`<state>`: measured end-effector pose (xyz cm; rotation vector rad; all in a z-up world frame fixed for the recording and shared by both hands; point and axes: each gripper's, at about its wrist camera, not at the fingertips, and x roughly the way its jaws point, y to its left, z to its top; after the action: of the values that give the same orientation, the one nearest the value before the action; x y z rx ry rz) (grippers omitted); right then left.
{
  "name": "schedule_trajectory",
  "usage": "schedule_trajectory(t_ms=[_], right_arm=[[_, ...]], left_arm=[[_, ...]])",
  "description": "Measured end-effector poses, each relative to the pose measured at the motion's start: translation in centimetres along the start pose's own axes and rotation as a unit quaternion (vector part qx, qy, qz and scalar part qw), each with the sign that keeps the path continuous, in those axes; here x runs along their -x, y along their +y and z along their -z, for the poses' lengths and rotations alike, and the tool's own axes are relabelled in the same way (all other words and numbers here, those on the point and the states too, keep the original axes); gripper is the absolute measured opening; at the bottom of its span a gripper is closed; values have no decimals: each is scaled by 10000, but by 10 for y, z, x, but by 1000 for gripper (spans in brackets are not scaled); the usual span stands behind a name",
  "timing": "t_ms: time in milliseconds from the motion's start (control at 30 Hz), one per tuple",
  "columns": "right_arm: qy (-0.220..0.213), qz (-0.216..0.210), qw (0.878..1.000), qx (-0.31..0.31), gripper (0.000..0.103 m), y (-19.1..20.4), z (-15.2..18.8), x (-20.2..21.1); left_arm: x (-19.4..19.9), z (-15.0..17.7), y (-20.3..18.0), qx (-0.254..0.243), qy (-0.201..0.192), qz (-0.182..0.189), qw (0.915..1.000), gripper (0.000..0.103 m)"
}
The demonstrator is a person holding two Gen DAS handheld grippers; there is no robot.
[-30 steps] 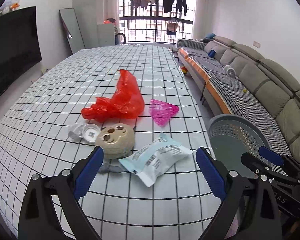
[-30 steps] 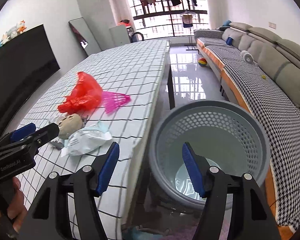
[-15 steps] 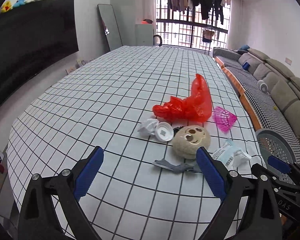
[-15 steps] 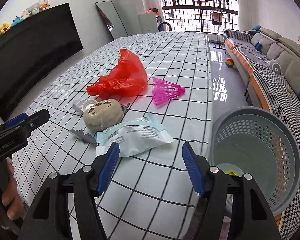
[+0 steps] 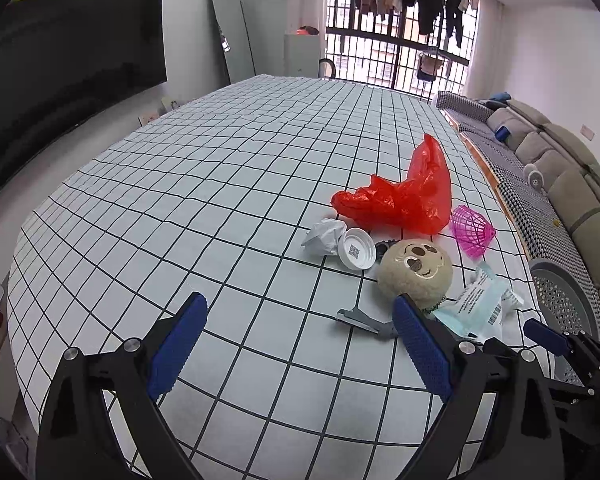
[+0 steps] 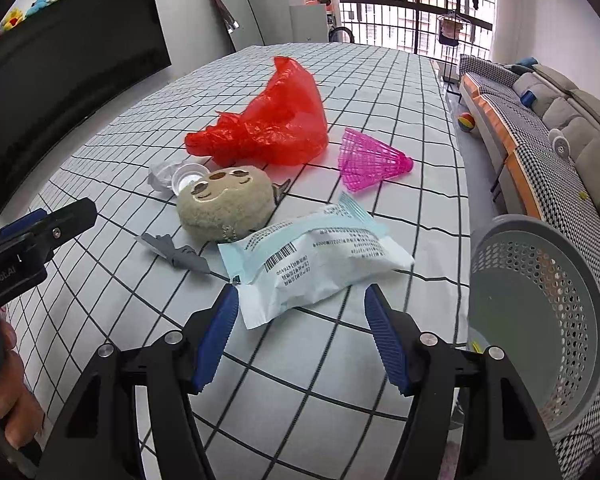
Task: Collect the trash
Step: 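Move the right gripper to the white-and-blue wipes packet and grasp it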
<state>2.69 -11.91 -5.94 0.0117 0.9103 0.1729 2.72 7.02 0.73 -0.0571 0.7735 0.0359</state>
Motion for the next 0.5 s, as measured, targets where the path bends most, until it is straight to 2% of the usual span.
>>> schedule_trajectory(t_ms=[300,500], right_arm=[[13,423,9976,-555,63,-53,7,8],[-215,384,9977,-521,63,-57,2,28]], left_arm=[[-9,4,-9,-76,133,133,9998,92],[-13,3,-12,-102,154,161,9997,92]])
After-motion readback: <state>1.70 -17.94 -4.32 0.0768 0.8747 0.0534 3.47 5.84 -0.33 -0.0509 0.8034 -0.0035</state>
